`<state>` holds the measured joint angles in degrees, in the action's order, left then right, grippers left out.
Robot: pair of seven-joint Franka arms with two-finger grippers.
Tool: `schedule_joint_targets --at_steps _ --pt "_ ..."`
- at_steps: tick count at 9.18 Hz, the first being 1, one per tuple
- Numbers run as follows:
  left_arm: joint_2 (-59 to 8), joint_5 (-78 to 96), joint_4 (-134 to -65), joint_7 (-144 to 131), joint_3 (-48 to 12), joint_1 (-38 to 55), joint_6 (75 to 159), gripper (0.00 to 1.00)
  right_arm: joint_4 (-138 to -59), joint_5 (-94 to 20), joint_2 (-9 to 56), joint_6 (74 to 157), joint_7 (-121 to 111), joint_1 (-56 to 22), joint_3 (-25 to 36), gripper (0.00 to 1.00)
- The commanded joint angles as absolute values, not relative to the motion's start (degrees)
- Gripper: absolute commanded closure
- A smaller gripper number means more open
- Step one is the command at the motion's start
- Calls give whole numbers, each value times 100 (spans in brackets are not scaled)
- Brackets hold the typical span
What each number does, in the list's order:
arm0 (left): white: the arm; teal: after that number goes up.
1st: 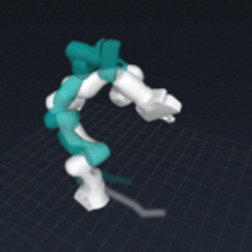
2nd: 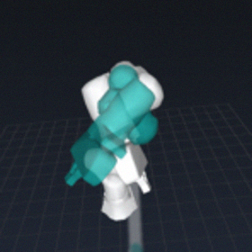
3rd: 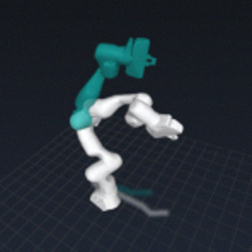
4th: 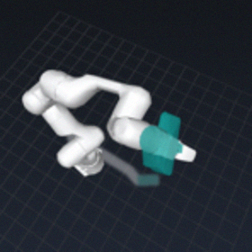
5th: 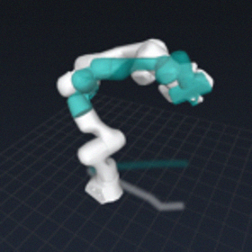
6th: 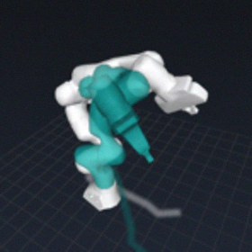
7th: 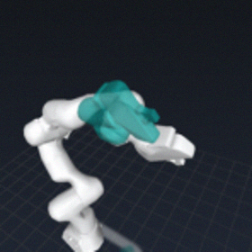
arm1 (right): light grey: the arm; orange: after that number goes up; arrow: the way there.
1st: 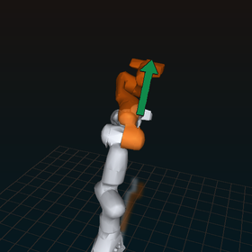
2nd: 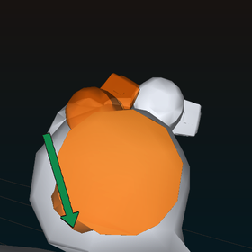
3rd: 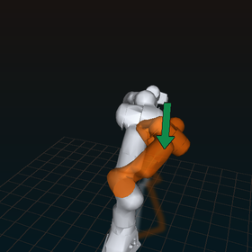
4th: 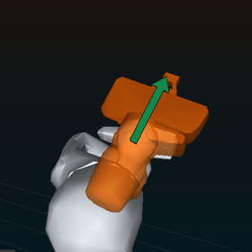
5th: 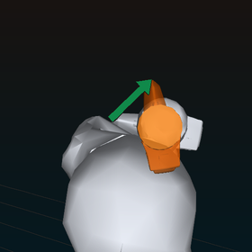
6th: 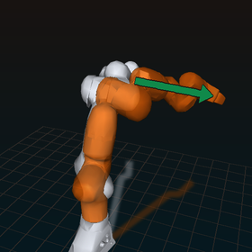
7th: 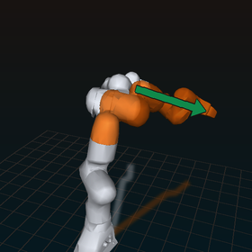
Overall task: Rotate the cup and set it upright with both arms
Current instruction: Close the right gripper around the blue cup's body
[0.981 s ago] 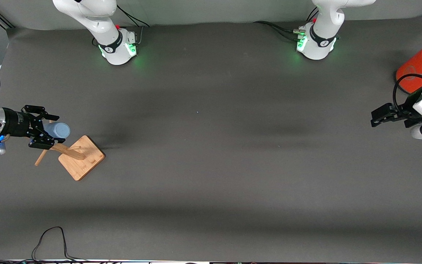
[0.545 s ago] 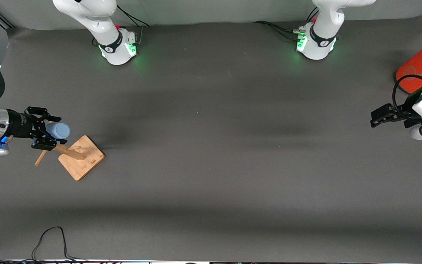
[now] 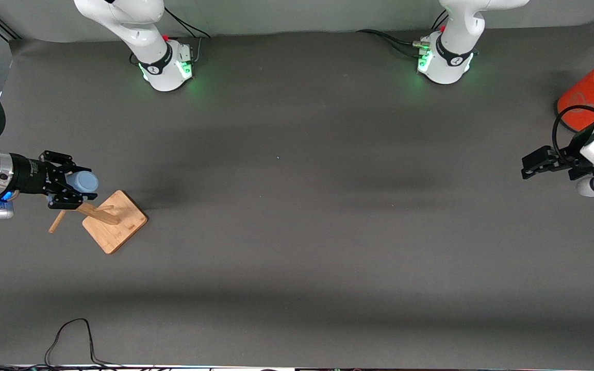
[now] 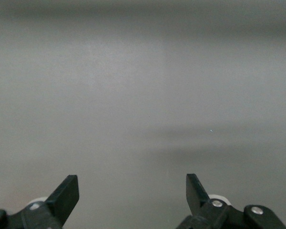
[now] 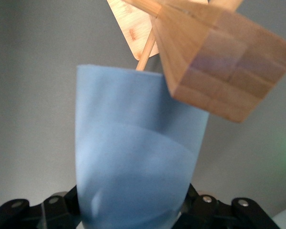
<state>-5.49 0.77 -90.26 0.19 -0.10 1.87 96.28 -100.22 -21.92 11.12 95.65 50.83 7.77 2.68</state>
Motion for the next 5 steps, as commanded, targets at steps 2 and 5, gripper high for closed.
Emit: schedule_joint_targets --at_steps 2,5 --pt "-589 53 -8930 97 17 185 9519 0 -10055 -2426 993 9571 4957 747 316 78" --pt "-624 44 -8930 97 18 185 9527 0 -9958 -2435 993 9554 5045 721 299 82"
